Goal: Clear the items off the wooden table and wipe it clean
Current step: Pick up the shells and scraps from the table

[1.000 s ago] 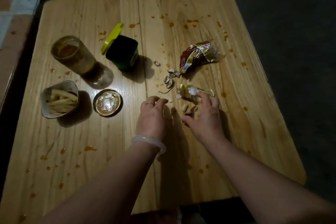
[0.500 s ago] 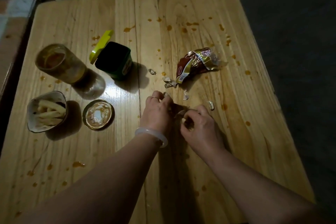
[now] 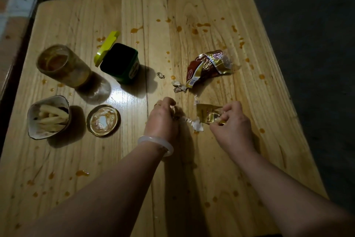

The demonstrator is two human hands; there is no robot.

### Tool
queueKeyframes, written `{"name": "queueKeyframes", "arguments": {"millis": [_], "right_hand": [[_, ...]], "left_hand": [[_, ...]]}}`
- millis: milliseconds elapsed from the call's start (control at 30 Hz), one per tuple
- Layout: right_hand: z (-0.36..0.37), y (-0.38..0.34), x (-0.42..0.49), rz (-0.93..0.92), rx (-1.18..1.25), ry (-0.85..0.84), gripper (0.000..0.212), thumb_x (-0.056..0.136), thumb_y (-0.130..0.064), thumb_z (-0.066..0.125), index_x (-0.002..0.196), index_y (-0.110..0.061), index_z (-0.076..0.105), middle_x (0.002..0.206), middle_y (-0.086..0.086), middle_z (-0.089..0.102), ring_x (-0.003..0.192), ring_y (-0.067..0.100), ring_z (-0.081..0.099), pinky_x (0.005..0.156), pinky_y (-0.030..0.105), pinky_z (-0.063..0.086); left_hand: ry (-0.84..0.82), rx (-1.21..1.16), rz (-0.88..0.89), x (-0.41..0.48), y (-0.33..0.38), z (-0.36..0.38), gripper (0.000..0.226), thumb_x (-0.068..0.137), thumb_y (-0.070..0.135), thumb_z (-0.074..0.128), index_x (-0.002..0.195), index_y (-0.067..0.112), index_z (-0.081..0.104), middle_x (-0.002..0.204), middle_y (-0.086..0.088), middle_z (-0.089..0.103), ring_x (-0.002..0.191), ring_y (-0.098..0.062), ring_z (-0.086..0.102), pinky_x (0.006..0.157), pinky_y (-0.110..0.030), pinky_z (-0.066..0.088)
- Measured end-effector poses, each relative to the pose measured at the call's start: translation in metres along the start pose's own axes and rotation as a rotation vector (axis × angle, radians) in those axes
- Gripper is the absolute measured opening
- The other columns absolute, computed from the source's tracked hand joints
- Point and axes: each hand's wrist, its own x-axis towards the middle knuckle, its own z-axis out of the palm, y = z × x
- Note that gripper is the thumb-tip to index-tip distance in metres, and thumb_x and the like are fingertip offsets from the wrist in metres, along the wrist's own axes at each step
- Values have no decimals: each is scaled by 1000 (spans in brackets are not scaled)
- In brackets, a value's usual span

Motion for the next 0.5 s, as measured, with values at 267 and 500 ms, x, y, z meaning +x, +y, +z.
{"name": "queueKeyframes", "arguments": {"millis": [267, 500], "right_hand": [[11, -1, 11, 42, -65, -58, 39, 84, -16, 71, 120, -17, 58, 113, 6, 60, 93, 17, 58, 54, 12, 33], [19, -3, 5, 15, -106, -45, 22, 84, -15, 70, 105, -15, 66, 103, 5, 60, 86, 15, 55, 53, 11, 28]], "left_hand": [[-71, 119, -69, -2, 7, 5, 44, 77, 47, 68, 116, 29, 56, 124, 1, 32, 123, -21, 28, 102, -35, 38], [-47, 141, -16, -8, 19, 23, 38, 78, 43, 70, 110, 26, 59, 119, -1, 39, 114, -20, 36, 94, -29, 40]]}}
